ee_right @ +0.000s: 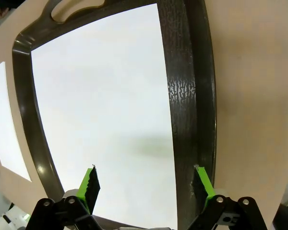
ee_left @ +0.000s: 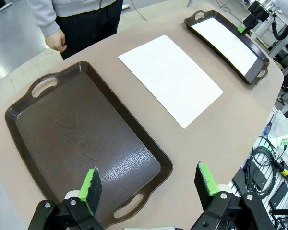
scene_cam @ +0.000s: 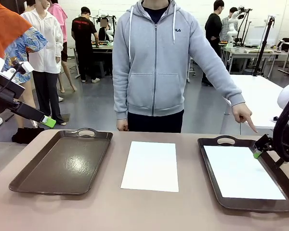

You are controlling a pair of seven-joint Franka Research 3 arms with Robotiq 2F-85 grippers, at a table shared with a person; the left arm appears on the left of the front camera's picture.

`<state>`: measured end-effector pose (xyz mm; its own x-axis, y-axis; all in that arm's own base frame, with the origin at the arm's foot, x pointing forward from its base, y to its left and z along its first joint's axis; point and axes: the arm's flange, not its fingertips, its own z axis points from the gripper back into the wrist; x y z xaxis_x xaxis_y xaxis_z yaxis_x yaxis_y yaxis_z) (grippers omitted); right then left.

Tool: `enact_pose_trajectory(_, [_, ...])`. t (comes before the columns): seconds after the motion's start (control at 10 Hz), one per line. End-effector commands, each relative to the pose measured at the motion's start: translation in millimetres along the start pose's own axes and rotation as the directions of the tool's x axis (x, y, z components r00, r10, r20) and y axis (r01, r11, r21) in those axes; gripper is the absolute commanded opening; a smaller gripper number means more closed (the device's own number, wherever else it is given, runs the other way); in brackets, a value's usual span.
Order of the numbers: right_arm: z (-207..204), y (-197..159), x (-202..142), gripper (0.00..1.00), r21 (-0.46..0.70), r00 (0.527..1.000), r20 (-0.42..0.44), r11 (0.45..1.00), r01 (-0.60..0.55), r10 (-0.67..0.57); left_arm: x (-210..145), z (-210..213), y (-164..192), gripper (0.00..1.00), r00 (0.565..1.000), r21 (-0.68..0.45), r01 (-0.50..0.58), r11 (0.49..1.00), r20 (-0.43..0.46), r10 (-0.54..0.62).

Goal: Sort the A4 documents.
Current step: Place the A4 Paper in the designated Handle tray.

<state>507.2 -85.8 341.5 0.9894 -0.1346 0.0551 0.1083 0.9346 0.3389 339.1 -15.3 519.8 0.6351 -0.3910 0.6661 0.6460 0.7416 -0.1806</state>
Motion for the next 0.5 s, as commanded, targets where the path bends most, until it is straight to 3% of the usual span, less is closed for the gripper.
enact_pose_trajectory(0.0, [0.0,4.5,-6.1,1.00,0.003,0.999,0.032,1.000,0.013,-0.013,-0.8,-0.5,1.5,1.00,1.000,-0.016,0.007,1.000,0.005,-0.007])
enact_pose_trajectory(0.4, [2.9,1.6,0.2,1.00,0.003,1.000,0.007,1.000,0.000,0.000,-0.8,-0.5,1.5,1.00,1.000,-0.016,0.007,1.000,0.005,-0.007])
